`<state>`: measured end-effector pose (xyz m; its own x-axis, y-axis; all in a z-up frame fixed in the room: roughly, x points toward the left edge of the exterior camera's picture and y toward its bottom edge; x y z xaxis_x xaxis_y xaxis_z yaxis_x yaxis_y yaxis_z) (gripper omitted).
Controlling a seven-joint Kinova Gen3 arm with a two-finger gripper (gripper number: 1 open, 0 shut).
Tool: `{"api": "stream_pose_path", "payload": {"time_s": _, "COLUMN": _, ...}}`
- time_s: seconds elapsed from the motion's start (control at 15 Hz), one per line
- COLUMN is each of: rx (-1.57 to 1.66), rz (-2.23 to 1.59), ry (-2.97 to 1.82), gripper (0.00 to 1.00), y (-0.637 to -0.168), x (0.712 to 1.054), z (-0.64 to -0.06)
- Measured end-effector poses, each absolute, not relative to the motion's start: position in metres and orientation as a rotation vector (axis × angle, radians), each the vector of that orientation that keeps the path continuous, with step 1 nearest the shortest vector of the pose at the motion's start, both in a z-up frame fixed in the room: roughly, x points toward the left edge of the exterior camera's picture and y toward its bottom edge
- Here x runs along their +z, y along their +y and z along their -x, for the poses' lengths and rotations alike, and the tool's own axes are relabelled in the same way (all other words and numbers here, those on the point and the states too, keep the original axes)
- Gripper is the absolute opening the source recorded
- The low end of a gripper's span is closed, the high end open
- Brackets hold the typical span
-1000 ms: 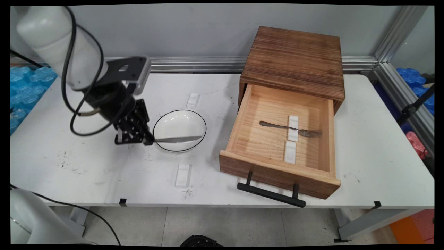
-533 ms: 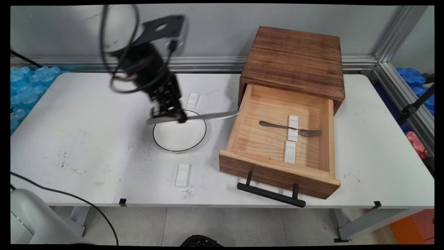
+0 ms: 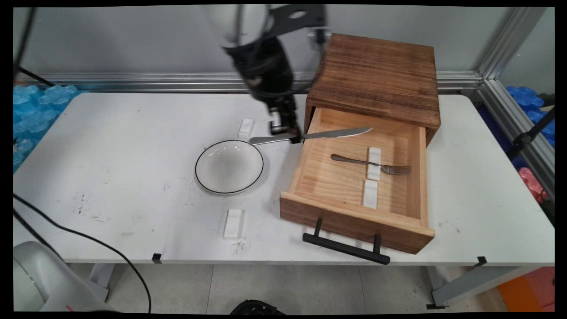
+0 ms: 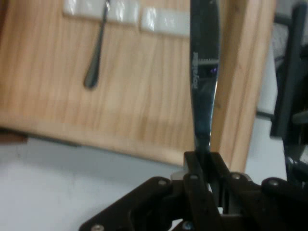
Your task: Place the picked object into the drawer
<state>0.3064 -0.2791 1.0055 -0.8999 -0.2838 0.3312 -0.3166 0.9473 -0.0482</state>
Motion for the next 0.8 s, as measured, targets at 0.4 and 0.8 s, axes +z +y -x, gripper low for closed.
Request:
{"api": "stream_pose_path", "payload": {"time_s": 0.4, "rx": 0.167, "rz": -0.388, "ry": -2.808, "gripper": 0.0, "y": -0.314, "x": 0.979, "z": -0.242}}
{"api": "stream_pose_path", "payload": {"time_s": 0.8, "rx": 0.153, "rz": -0.35, "ry": -2.851, "gripper": 0.0, "y": -0.334, "x": 0.942, "z": -0.195}}
